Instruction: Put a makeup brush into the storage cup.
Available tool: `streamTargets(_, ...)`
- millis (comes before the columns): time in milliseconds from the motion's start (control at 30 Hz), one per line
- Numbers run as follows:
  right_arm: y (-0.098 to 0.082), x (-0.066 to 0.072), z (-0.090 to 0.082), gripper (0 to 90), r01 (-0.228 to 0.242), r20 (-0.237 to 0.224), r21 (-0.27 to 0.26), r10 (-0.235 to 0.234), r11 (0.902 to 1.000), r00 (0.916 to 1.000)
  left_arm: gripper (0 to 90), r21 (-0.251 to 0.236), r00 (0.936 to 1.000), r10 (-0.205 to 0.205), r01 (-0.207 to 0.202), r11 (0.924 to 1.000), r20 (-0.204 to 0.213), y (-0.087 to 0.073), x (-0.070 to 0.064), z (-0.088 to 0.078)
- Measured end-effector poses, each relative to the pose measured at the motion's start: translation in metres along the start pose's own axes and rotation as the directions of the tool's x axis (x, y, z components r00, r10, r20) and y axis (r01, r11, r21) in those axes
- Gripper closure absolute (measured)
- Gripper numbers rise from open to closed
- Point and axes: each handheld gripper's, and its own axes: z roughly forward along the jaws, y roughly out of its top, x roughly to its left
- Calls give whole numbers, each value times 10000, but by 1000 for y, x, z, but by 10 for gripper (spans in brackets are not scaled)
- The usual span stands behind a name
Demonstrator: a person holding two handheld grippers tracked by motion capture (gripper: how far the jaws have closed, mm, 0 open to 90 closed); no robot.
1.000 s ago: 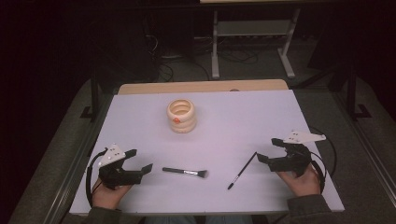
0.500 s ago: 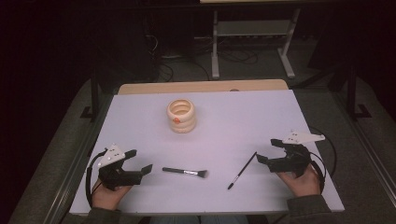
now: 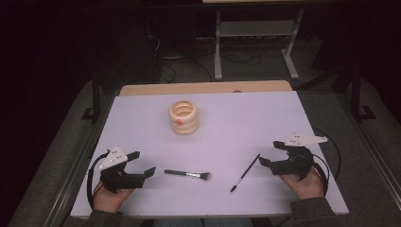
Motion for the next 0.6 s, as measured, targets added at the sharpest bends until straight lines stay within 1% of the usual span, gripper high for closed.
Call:
streamTargets(67,1,0,0,144,-35,0,16,35,10000,10000,161,-4,9999,118,-118,9999,103,3,-2,0)
streamTargets(133,1,0,0,144,77,30,31,-77,10000,10000,161,35,9989,396,-397,9992,236,7,-4,1)
streamTargets(167,1,0,1,143,62,35,45,-62,10000,10000,161,62,9980,460,-463,9989,434,9,-5,1)
streamTargets(233,1,0,1,143,42,43,49,-42,10000,10000,168,109,9960,637,-646,9979,634,14,-7,2)
streamTargets(267,1,0,1,143,37,48,68,-37,10000,10000,168,109,9960,637,-646,9979,634,14,-7,2)
streamTargets(300,2,0,1,143,56,44,52,-57,10000,10000,169,227,9904,1069,-1093,9938,874,22,-11,5)
streamTargets(333,2,1,1,144,60,41,61,-60,10000,10000,173,308,9863,1315,-1351,9903,999,26,-14,7)
streamTargets(367,2,1,1,144,60,41,61,-60,10000,10000,193,308,9863,1315,-1351,9903,999,26,-14,7)
streamTargets(400,2,1,0,143,74,66,46,-74,10000,10000,193,384,9805,1602,-1654,9855,1137,30,-15,8)
streamTargets(433,2,1,0,144,71,62,35,-71,10000,10000,200,384,9805,1602,-1654,9855,1137,30,-15,8)
streamTargets(467,2,1,0,143,75,54,35,-75,10000,10000,200,652,9666,2046,-2166,9741,1542,40,-19,13)
streamTargets(500,2,1,0,143,85,47,46,-85,10000,10000,201,760,9616,2183,-2332,9694,1665,43,-21,15)
streamTargets(533,3,1,0,143,60,37,76,-60,10000,10000,202,883,9549,2362,-2548,9630,1798,46,-23,18)
streamTargets(567,3,1,0,143,74,34,72,-74,9999,10000,208,1017,9464,2564,-2797,9547,1965,49,-23,21)
streamTargets(600,3,0,0,144,89,30,70,-89,9999,10000,211,1114,9403,2715,-2981,9480,2054,52,-24,24)
